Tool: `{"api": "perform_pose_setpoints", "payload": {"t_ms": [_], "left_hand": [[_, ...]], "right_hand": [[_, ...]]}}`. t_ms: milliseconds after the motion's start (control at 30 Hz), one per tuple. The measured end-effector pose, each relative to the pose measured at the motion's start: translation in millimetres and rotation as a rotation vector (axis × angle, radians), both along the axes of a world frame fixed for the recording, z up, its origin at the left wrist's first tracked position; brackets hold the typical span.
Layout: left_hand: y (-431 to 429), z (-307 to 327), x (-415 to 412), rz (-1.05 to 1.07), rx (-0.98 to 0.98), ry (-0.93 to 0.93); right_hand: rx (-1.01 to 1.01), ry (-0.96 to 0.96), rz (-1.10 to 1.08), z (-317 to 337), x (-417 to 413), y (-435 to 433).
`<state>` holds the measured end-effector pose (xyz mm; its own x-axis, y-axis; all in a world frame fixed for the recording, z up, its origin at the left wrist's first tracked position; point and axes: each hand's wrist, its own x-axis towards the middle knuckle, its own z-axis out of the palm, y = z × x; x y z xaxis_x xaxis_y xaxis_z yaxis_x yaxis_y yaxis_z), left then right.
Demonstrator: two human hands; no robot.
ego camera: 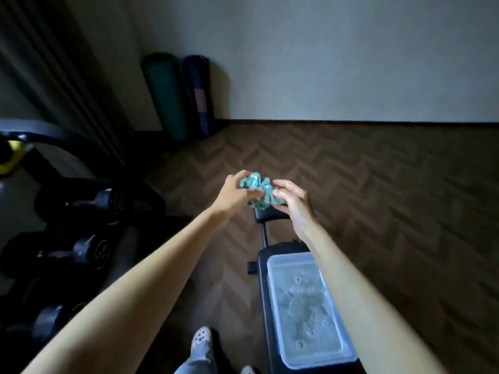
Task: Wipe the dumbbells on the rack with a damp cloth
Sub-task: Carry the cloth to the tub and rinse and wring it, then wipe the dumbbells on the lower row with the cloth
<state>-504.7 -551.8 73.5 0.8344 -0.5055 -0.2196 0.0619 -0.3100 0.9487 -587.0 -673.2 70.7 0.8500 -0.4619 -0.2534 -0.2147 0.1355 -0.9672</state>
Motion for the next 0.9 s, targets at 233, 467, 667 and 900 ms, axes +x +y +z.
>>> {"api": "perform_pose_setpoints", "payload": {"t_ms": [233,467,667,900], "left_hand": [[119,40,74,0.267,0.073,-0.152],[221,22,168,0.464,0.307,-0.281],[287,7,247,0.676,0.481,-0.303],[328,0,322,0.923,0.366,-0.160]], "right_hand": [[-0.240,-0.113,0.216,28,119,100],[-0.274,-0.089,0.435,33,244,201],[-0.292,-0.081,0.691,27,336,253],[-0.615,-0.138,0.836,7,447,304]]}}
